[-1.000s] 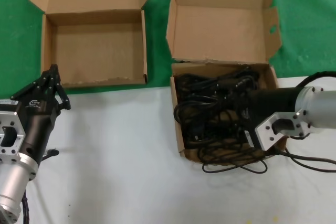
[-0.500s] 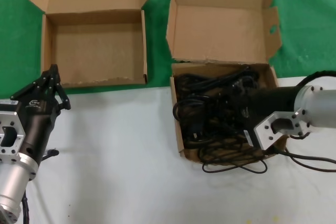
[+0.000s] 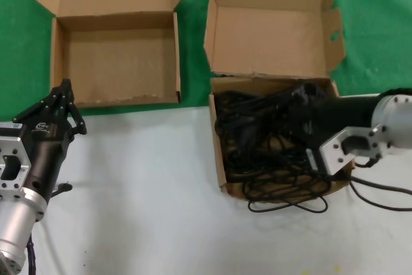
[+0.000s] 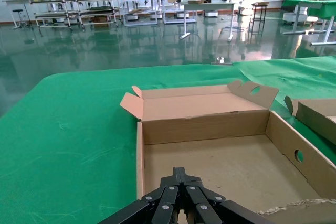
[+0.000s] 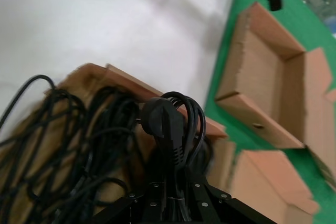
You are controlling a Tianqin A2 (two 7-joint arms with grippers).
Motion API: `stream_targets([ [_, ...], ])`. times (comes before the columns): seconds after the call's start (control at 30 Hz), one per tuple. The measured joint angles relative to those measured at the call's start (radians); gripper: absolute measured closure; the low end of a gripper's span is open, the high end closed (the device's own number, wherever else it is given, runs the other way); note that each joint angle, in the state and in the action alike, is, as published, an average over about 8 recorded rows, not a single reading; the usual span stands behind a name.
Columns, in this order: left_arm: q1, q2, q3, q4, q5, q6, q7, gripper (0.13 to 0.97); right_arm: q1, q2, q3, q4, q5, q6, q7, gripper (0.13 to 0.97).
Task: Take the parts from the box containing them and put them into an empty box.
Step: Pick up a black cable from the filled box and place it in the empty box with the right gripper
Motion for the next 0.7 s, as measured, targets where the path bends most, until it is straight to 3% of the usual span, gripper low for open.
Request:
stream_targets([
  [0.4,0.000,0.000,0.000,0.000,0.000,0.000,0.000,0.952,0.074,0.038,0.065,0.158,0.013,-0.076,0.129,0.893],
  [0.7,0.000,0.000,0.000,0.000,0.000,0.000,0.000,0.952,0.194,-0.098,0.003,0.120,-0.064,-0.091,0.150,0.894],
])
